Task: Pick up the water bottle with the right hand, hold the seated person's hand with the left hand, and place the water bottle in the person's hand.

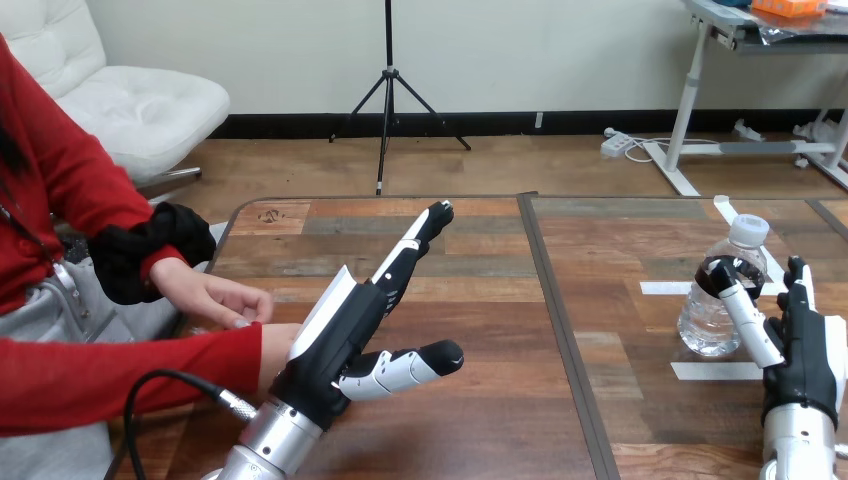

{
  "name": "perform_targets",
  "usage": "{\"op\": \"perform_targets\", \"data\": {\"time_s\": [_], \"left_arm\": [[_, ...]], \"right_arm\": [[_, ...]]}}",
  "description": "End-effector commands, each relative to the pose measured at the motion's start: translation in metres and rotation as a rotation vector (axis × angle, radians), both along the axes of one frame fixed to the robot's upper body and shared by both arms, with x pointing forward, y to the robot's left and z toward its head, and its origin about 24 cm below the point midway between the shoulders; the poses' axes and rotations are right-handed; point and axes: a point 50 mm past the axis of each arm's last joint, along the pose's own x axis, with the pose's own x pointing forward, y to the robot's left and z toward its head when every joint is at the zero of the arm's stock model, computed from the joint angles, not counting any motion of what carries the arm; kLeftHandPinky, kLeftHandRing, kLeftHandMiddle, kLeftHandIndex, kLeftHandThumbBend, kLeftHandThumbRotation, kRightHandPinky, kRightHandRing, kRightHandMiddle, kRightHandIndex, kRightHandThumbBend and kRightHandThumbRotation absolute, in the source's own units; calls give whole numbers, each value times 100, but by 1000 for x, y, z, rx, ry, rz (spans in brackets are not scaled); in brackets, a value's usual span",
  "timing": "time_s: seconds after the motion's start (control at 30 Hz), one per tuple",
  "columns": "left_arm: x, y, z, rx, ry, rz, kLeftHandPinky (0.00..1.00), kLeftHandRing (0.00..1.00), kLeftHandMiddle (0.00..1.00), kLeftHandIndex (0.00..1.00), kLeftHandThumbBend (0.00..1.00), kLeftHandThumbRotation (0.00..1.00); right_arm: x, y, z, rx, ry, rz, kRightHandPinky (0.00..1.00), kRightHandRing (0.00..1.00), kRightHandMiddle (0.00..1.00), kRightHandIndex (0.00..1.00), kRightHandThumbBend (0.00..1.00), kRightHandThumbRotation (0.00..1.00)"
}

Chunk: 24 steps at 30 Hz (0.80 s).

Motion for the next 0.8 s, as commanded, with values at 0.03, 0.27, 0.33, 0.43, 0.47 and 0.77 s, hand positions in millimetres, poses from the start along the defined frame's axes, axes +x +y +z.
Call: {"op": "perform_targets", "data": {"time_s": [0.03, 0.27, 0.33, 0.43, 0.47, 0.77], "left_arm": [[8, 4, 16, -28, -76, 24, 100, 100, 100, 100, 100, 80], [7, 4, 15, -29, -73, 26, 100, 100, 100, 100, 100, 80], [7, 4, 15, -30, -75, 27, 100, 100, 100, 100, 100, 80], [7, 4, 16, -31, -77, 30, 100, 100, 100, 100, 100, 80], [7, 4, 16, -32, -77, 29, 100, 100, 100, 100, 100, 80], [6, 5, 16, -32, -83, 27, 100, 100, 100, 100, 100, 80]], "right_arm": [[28, 1, 28, -38, -65, 35, 93, 99, 100, 100, 100, 70], [32, 2, 29, -14, -44, 53, 92, 100, 100, 100, 100, 67], [33, 2, 29, -11, -36, 57, 93, 100, 100, 100, 100, 66], [34, 2, 29, -10, -25, 59, 94, 100, 100, 100, 100, 65], [35, 2, 29, -8, -23, 60, 95, 100, 100, 100, 100, 64], [38, 1, 31, -1, 0, 71, 96, 100, 100, 100, 100, 62]]}}
